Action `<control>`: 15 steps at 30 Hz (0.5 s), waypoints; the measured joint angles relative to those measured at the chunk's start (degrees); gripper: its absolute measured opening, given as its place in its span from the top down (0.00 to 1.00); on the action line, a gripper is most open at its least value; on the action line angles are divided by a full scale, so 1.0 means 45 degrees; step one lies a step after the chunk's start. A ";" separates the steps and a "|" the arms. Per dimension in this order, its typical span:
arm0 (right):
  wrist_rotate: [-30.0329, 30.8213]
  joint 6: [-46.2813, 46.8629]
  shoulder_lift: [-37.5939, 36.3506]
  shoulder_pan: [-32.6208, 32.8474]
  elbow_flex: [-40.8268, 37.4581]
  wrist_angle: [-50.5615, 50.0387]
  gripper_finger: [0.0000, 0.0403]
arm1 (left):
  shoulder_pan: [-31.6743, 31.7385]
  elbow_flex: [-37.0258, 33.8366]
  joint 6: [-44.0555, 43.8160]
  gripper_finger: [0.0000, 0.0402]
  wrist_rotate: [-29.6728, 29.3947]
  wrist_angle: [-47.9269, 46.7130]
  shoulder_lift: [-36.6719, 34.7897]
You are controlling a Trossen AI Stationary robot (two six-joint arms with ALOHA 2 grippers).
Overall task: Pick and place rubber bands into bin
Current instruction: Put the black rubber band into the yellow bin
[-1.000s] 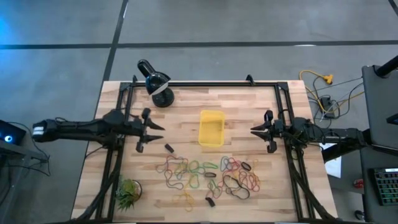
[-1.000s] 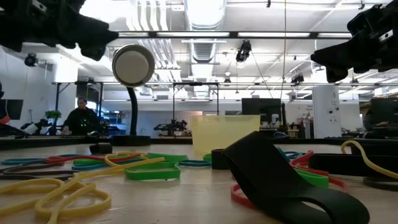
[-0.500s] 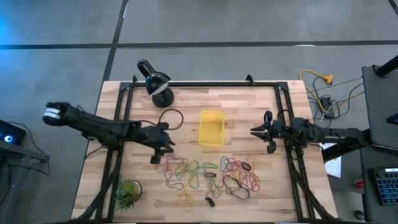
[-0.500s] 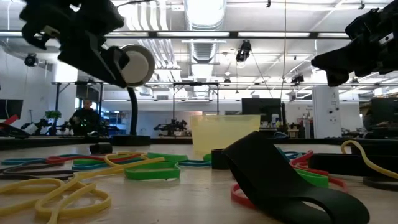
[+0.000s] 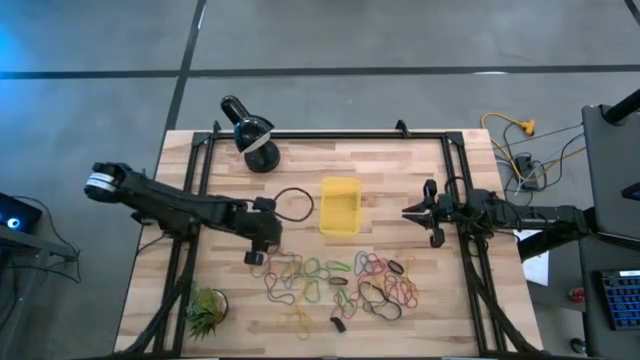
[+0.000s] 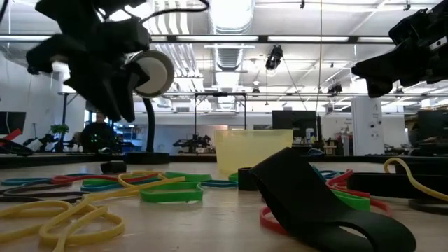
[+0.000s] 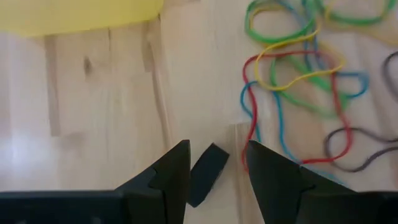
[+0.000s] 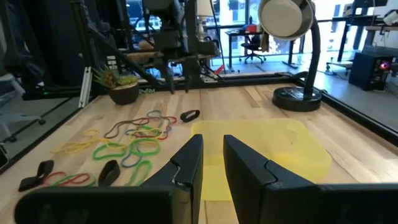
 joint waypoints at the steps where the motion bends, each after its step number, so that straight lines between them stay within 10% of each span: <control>1: -0.0002 -0.0024 0.0002 0.0000 0.0000 0.0002 0.85 | 0.0005 -0.0009 0.0170 0.65 0.0004 -0.0005 0.0243; 15: -0.0051 0.0175 0.0398 0.0006 0.0000 0.0019 0.85 | 0.0015 0.0092 0.1011 0.65 -0.0330 -0.0167 0.2384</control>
